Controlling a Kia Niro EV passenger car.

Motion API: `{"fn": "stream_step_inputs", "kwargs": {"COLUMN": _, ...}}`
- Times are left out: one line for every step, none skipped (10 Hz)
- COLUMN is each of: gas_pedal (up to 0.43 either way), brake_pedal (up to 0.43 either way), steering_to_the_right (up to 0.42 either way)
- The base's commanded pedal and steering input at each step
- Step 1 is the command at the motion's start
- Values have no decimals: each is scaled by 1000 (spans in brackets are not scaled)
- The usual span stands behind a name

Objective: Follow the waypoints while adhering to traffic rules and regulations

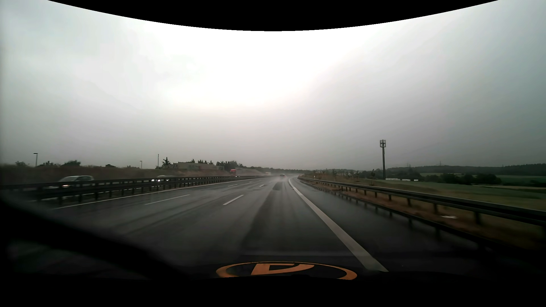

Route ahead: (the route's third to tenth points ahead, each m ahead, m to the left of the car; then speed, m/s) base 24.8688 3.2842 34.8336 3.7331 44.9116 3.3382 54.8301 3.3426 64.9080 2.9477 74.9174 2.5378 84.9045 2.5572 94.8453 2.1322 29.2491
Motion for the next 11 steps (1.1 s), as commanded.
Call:
{"fn": "stream_step_inputs", "kwargs": {"gas_pedal": 248, "brake_pedal": 0, "steering_to_the_right": 0}}
{"fn": "stream_step_inputs", "kwargs": {"gas_pedal": 248, "brake_pedal": 0, "steering_to_the_right": 0}}
{"fn": "stream_step_inputs", "kwargs": {"gas_pedal": 248, "brake_pedal": 0, "steering_to_the_right": 1}}
{"fn": "stream_step_inputs", "kwargs": {"gas_pedal": 248, "brake_pedal": 0, "steering_to_the_right": 0}}
{"fn": "stream_step_inputs", "kwargs": {"gas_pedal": 248, "brake_pedal": 0, "steering_to_the_right": 0}}
{"fn": "stream_step_inputs", "kwargs": {"gas_pedal": 248, "brake_pedal": 0, "steering_to_the_right": 0}}
{"fn": "stream_step_inputs", "kwargs": {"gas_pedal": 248, "brake_pedal": 0, "steering_to_the_right": 0}}
{"fn": "stream_step_inputs", "kwargs": {"gas_pedal": 248, "brake_pedal": 0, "steering_to_the_right": 0}}
{"fn": "stream_step_inputs", "kwargs": {"gas_pedal": 248, "brake_pedal": 0, "steering_to_the_right": 0}}
{"fn": "stream_step_inputs", "kwargs": {"gas_pedal": 248, "brake_pedal": 0, "steering_to_the_right": 0}}
{"fn": "stream_step_inputs", "kwargs": {"gas_pedal": 248, "brake_pedal": 0, "steering_to_the_right": 0}}
